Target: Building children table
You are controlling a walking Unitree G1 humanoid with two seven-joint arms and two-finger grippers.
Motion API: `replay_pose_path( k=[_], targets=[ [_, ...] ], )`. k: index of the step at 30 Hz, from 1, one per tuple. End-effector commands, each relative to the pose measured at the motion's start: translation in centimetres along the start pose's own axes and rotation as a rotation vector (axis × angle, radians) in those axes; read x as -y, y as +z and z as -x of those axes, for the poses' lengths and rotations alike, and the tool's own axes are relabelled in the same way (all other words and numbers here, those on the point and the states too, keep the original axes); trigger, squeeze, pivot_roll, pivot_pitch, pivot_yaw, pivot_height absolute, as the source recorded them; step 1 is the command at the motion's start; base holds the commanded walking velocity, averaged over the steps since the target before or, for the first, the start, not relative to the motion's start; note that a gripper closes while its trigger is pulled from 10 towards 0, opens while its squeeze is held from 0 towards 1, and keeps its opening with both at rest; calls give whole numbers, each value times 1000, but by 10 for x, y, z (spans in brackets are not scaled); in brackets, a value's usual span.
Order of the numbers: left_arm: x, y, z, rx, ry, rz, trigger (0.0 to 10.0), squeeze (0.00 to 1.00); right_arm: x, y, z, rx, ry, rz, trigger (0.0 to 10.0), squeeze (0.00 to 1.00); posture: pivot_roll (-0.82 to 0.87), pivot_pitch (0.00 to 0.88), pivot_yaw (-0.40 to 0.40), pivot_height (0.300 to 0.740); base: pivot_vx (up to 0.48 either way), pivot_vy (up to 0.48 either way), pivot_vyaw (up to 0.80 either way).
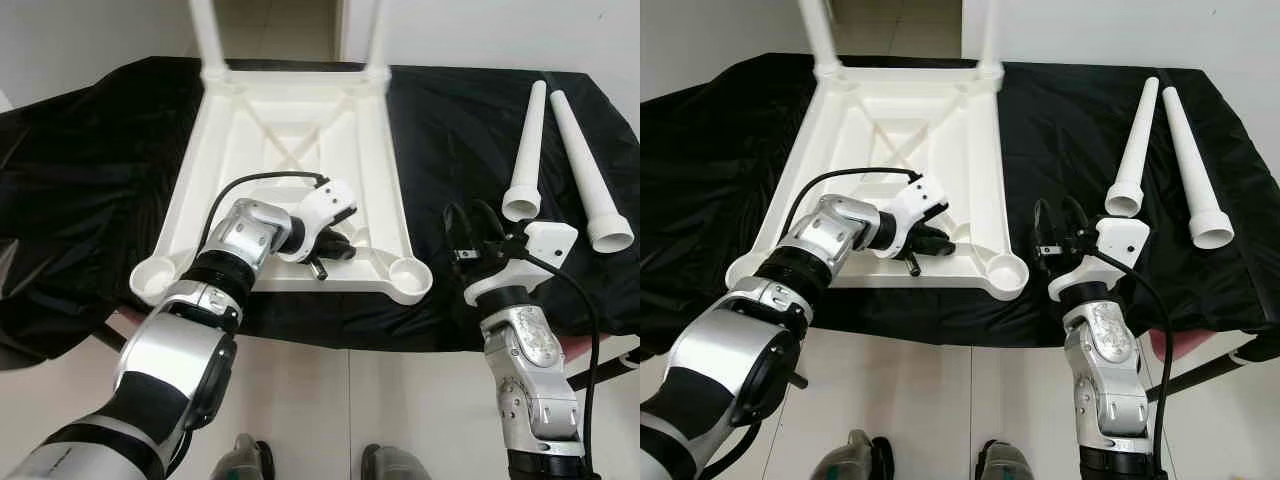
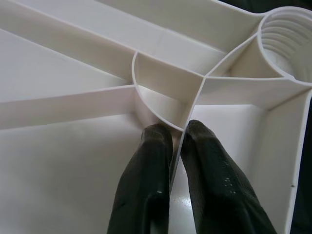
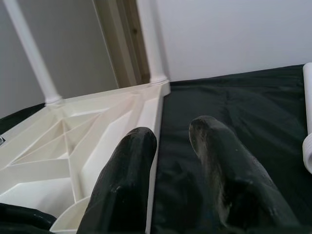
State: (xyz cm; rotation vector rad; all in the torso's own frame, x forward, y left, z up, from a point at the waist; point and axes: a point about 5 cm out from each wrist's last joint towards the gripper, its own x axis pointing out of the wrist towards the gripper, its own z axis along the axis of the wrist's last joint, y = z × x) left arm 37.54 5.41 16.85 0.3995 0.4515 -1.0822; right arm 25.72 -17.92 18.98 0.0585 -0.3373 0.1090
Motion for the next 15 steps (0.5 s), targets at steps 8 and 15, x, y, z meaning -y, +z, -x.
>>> replay_pose_path(
  k=[8,15],
  targets=[
    [-24,-5,3,-1,551,-59,10000,0,-2,0,-3,-2,17,0,10000,0,-70,66,61,740,0,0,0],
    [-7,15,-13,74,438,-156,10000,0,-3,-1,-5,0,21,1,10000,0,-65,70,64,740,0,0,0]
  ],
)
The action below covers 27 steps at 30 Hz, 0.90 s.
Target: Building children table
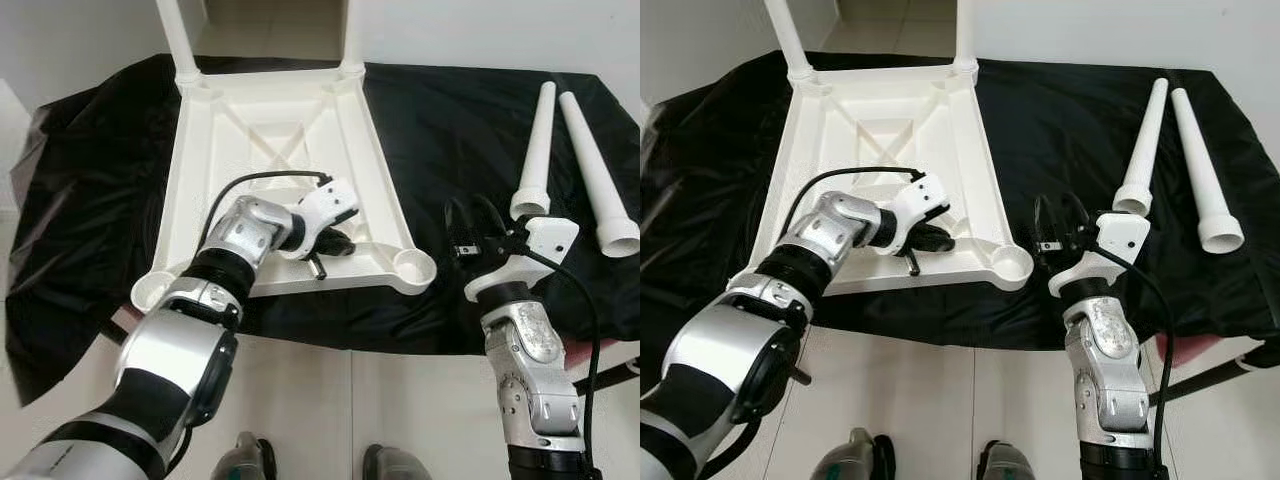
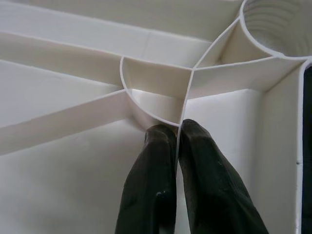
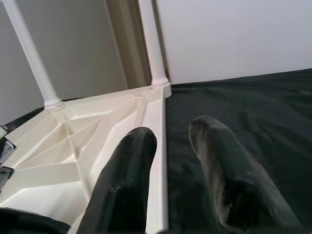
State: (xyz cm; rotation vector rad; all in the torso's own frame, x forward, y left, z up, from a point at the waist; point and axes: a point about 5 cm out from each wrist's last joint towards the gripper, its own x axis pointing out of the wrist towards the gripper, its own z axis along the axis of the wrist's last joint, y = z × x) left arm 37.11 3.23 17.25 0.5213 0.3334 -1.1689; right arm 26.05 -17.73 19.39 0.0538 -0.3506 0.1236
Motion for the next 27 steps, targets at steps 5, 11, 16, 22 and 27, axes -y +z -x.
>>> replay_pose_path(
  k=[5,11,16,22,27],
  targets=[
    [-14,3,-5,10,443,-39,10000,0,-1,-3,-1,-11,3,-4,10000,0,-67,73,67,740,0,0,0],
    [-7,10,-12,36,391,-103,5373,0,-1,-3,0,-9,-5,-6,10000,0,-69,77,74,740,0,0,0],
    [-6,13,-12,52,387,-136,10000,0,0,-3,0,-8,-12,-6,10000,0,-68,80,75,740,0,0,0],
    [-9,17,-10,60,394,-143,10000,169,0,-3,-1,-6,-14,-8,10000,0,-57,84,71,740,0,0,0],
    [-11,19,-8,80,405,-128,10000,533,-1,-3,-2,-4,-13,-10,10000,0,-57,84,71,740,0,0,0]
  ],
)
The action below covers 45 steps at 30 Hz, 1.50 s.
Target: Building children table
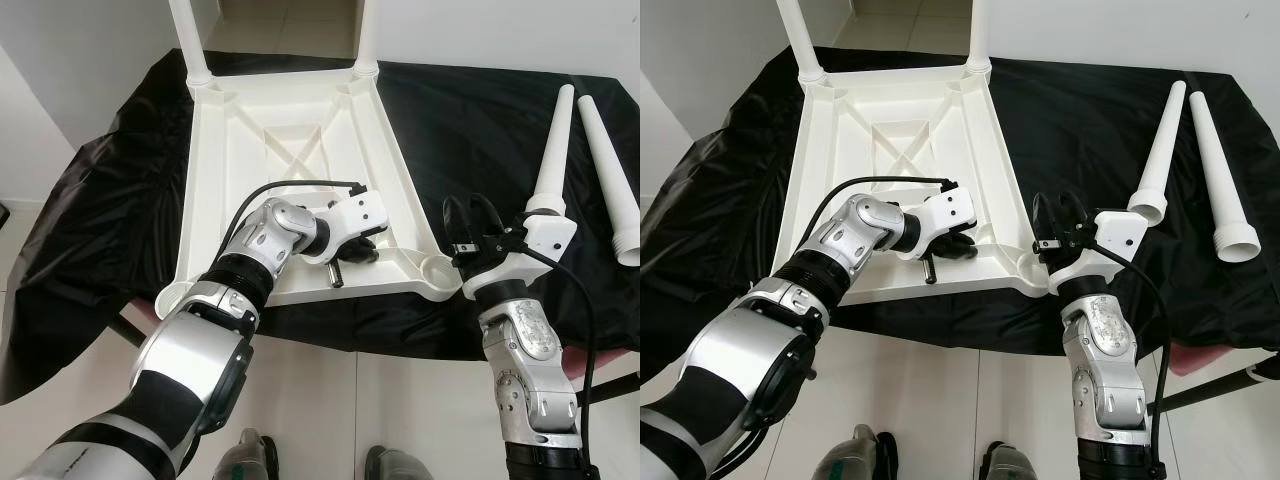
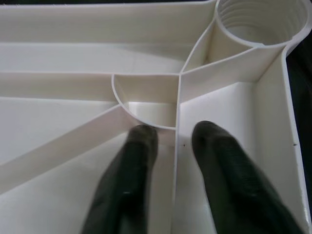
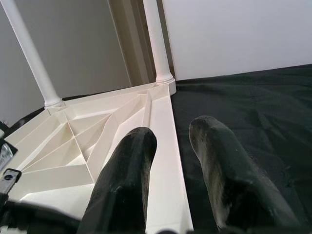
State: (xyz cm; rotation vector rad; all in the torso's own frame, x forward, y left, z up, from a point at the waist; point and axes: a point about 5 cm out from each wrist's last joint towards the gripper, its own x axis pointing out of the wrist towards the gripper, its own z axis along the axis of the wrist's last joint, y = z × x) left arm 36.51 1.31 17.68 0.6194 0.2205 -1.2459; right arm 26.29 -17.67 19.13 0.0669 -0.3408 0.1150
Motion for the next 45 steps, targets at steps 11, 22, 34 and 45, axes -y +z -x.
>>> replay_pose_path(
  k=[11,22,34,45],
  targets=[
    [-22,11,7,51,422,-72,10000,0,-1,0,-3,8,-3,-3,10000,0,-38,102,68,740,0,0,0],
    [-40,50,47,319,491,82,10000,0,5,0,-16,14,-61,-3,10000,0,-13,98,53,740,0,0,0],
    [-41,46,62,365,698,200,10000,0,42,-12,-52,-78,-339,76,10000,0,20,84,21,740,0,0,0],
    [-46,41,83,403,821,300,10000,0,70,-4,-88,-102,-454,152,10000,0,35,59,-5,740,0,0,0]
  ],
)
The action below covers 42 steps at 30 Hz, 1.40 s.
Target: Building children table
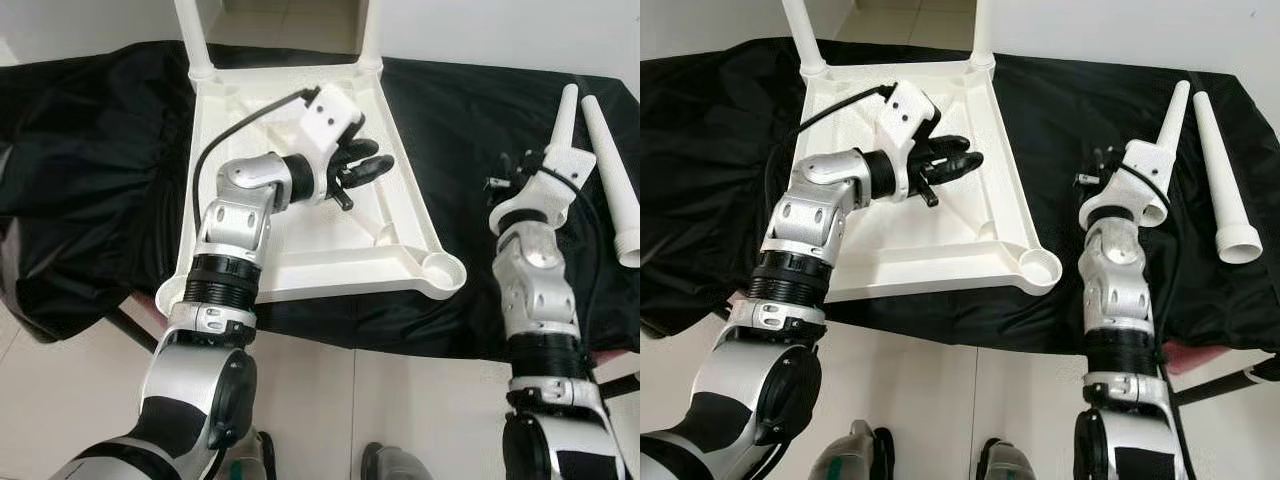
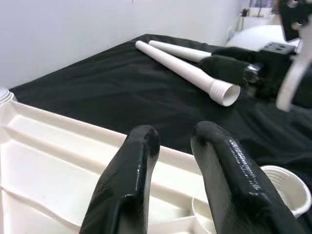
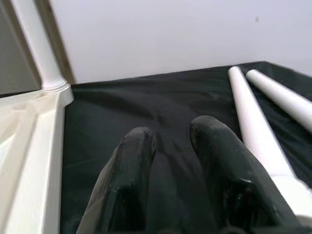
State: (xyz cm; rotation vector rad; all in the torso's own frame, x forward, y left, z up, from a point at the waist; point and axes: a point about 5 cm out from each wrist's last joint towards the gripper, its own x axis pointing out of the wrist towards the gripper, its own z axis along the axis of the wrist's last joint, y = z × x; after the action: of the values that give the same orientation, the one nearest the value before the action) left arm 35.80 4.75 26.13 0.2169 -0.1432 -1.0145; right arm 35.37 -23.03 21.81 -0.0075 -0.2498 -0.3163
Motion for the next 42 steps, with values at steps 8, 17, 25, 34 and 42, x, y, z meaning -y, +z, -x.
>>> replay_pose_path(
  k=[8,17,25,34,42],
  targets=[
    [-19,-19,22,-55,671,31,10000,0,21,-2,-21,-37,-154,69,10000,1000,50,49,-17,740,0,0,0],
    [-10,-29,28,-101,684,-23,10000,0,30,-14,-21,-65,-230,74,10000,1000,59,50,-11,740,0,0,0],
    [6,-33,22,-144,615,51,10000,0,40,-22,-22,-126,-285,85,10000,1000,52,77,11,740,0,0,0],
    [19,-29,20,-151,481,111,10000,0,51,-21,-25,-151,-360,105,10000,0,35,128,44,740,0,0,0],
    [33,-23,22,-167,419,81,10000,0,56,-23,-27,-172,-368,98,10000,0,54,211,51,740,0,0,0]
  ],
)
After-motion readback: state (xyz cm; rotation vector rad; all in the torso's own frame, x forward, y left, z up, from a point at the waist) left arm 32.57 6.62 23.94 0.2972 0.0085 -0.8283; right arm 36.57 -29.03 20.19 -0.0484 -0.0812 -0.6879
